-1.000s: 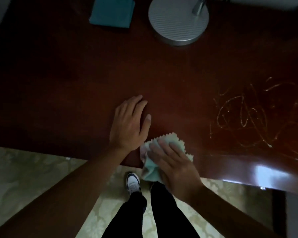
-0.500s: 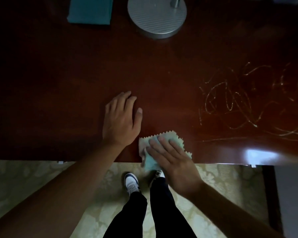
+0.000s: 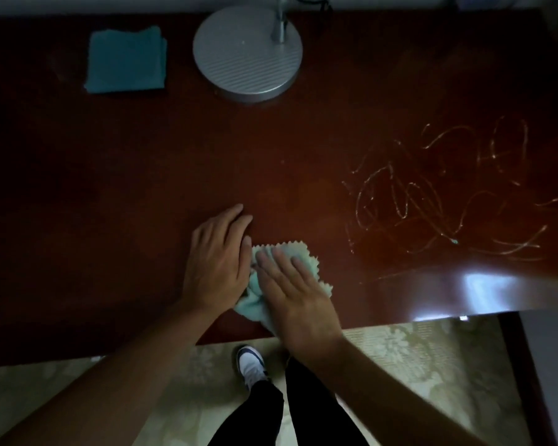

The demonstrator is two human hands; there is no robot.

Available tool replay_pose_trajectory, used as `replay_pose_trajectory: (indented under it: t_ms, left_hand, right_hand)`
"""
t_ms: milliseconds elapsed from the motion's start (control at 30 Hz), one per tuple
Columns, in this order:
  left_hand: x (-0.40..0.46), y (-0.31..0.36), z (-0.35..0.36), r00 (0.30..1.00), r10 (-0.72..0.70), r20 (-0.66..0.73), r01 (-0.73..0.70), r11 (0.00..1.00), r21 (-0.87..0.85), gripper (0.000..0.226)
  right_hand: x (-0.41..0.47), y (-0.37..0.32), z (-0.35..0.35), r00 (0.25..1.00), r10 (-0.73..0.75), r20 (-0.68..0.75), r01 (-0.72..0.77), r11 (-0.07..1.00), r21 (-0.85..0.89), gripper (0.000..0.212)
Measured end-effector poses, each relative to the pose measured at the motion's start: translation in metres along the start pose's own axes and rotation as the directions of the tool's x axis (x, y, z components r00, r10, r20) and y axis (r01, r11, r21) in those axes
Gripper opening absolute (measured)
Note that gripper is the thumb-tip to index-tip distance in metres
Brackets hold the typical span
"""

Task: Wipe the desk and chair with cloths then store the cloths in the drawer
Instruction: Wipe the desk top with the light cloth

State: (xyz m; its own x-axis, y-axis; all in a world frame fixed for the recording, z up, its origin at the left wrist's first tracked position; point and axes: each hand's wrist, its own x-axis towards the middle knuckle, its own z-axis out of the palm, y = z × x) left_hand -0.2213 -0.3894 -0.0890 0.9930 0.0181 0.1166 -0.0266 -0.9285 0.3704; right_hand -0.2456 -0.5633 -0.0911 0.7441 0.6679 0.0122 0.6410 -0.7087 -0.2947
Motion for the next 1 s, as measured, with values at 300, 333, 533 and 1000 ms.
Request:
replay_pose_trajectory:
  t_ms: [300,333,533,1000]
  left_hand:
    - [0.033,0.032,0.018,0.977,-0.209,-0.036,0.208,0.977,-0.036,0.046]
    - [0.031,0.032,0.018,0.975,-0.219,-0.031,0.217,0.975,-0.043,0.047]
    - [0.031,0.030,0.018,0.977,-0.212,-0.023,0.211,0.976,-0.046,0.056]
    - [0.091,0.050,0.030,0.997,-0.075,0.032,0.074,0.997,0.029,0.049]
  right_hand:
    - [0.169,0.144,-0.058,0.966,0.242,-0.092,-0.231,0.966,0.117,0.046]
    - [0.167,0.136,-0.048,0.974,0.213,-0.082,-0.204,0.974,0.100,0.050]
    - [0.088,0.092,-0.030,0.959,-0.278,0.061,0.269,0.955,0.126,0.056]
    - [0.202,0.251,-0.088,0.995,-0.093,0.020,0.090,0.991,0.096,0.055]
